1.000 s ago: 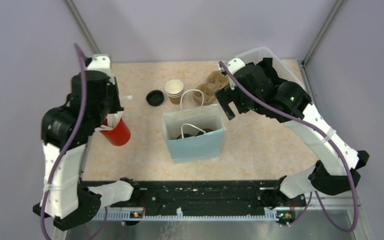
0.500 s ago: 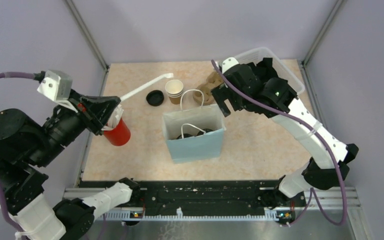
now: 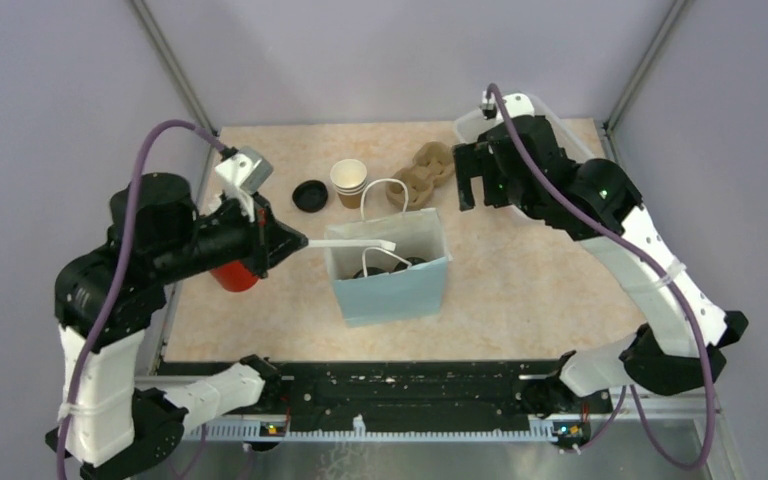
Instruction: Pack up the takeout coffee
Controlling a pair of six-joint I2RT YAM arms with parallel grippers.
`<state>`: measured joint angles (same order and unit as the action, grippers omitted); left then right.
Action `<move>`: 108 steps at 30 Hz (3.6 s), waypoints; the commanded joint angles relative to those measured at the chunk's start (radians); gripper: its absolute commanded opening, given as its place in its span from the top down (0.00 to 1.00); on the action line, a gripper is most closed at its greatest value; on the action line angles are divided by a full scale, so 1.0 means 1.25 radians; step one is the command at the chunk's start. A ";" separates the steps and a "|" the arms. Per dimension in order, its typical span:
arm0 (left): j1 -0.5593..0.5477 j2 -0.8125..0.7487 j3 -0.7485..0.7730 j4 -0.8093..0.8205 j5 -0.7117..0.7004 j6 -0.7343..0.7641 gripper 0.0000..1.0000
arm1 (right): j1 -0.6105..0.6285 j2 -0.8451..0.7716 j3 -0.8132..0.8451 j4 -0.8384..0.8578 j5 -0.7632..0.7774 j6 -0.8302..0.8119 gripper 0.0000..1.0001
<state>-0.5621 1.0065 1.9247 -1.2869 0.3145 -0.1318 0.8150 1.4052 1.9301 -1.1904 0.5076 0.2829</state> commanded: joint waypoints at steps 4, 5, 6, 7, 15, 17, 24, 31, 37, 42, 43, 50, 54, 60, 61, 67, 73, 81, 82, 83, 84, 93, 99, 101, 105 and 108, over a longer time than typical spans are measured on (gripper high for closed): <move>-0.004 0.052 -0.031 0.039 -0.077 -0.028 1.00 | -0.007 -0.107 -0.079 0.038 -0.002 0.074 0.01; -0.002 0.057 -0.051 0.056 -0.071 -0.027 1.00 | -0.007 -0.118 -0.096 0.039 -0.002 0.078 0.01; -0.003 0.057 -0.075 0.077 -0.068 -0.025 1.00 | -0.007 -0.129 -0.105 0.040 -0.002 0.081 0.01; -0.003 0.056 -0.097 0.098 -0.070 -0.026 1.00 | -0.007 -0.138 -0.113 0.039 -0.001 0.083 0.01; -0.003 0.111 -0.126 0.148 -0.123 0.012 1.00 | -0.007 -0.176 -0.138 0.018 0.010 0.076 0.01; -0.003 0.132 -0.140 0.155 -0.101 0.030 1.00 | -0.007 -0.181 -0.141 0.010 0.018 0.068 0.01; -0.003 0.171 -0.179 0.183 -0.090 0.046 1.00 | -0.007 -0.189 -0.141 -0.001 0.032 0.040 0.01; -0.003 0.205 -0.214 0.207 -0.089 0.037 1.00 | -0.007 -0.187 -0.153 0.009 0.023 0.015 0.01; -0.008 0.224 -0.287 0.288 -0.038 0.012 0.95 | -0.007 -0.191 -0.169 0.020 0.008 -0.002 0.01; -0.011 0.247 -0.297 0.327 -0.011 -0.015 0.83 | -0.007 -0.197 -0.183 0.038 -0.005 -0.022 0.01; -0.012 0.253 -0.291 0.324 -0.005 -0.016 0.74 | -0.007 -0.198 -0.187 0.043 -0.006 -0.027 0.01; -0.010 0.185 -0.229 0.260 -0.139 -0.047 0.34 | -0.007 -0.188 -0.197 0.079 -0.027 -0.082 0.01; 0.001 0.158 -0.177 0.141 -0.313 -0.113 0.23 | -0.007 -0.186 -0.195 0.095 -0.045 -0.103 0.01; 0.040 0.123 -0.165 -0.047 -0.690 -0.264 0.08 | -0.007 -0.200 -0.199 0.101 -0.088 -0.109 0.01; 0.056 0.117 -0.172 -0.060 -0.730 -0.274 0.07 | -0.007 -0.205 -0.199 0.103 -0.100 -0.105 0.01; 0.227 0.084 -0.231 -0.001 -0.762 -0.221 0.05 | -0.007 -0.220 -0.194 0.111 -0.177 -0.088 0.01; 0.395 0.099 -0.271 0.123 -0.650 -0.200 0.12 | -0.007 -0.241 -0.221 0.127 -0.237 -0.088 0.01; 0.541 0.108 -0.259 -0.001 -0.649 -0.320 0.12 | -0.007 -0.278 -0.289 0.180 -0.280 -0.107 0.01; 0.557 0.098 -0.280 0.008 -0.642 -0.315 0.10 | -0.007 -0.281 -0.299 0.188 -0.280 -0.111 0.01; 0.572 0.096 -0.299 0.015 -0.630 -0.313 0.08 | -0.007 -0.285 -0.306 0.195 -0.281 -0.114 0.01; 0.586 0.094 -0.315 0.027 -0.610 -0.311 0.06 | -0.007 -0.287 -0.313 0.201 -0.282 -0.117 0.01; 0.674 0.079 -0.447 0.090 -0.532 -0.277 0.26 | -0.008 -0.295 -0.353 0.221 -0.288 -0.150 0.01; 0.705 0.080 -0.516 0.138 -0.531 -0.273 0.37 | -0.008 -0.306 -0.386 0.231 -0.301 -0.159 0.01; 0.718 0.085 -0.529 0.163 -0.525 -0.260 0.41 | -0.009 -0.302 -0.384 0.232 -0.305 -0.156 0.01; 0.747 0.103 -0.538 0.211 -0.521 -0.233 0.50 | -0.007 -0.297 -0.380 0.233 -0.304 -0.159 0.01; 0.768 0.119 -0.538 0.242 -0.495 -0.215 0.60 | -0.008 -0.296 -0.384 0.234 -0.302 -0.160 0.01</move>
<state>0.3645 1.1320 1.2526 -1.0969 -0.3367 -0.4446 0.8146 1.0435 1.4445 -0.9421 0.1364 0.0963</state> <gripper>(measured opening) 0.456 0.986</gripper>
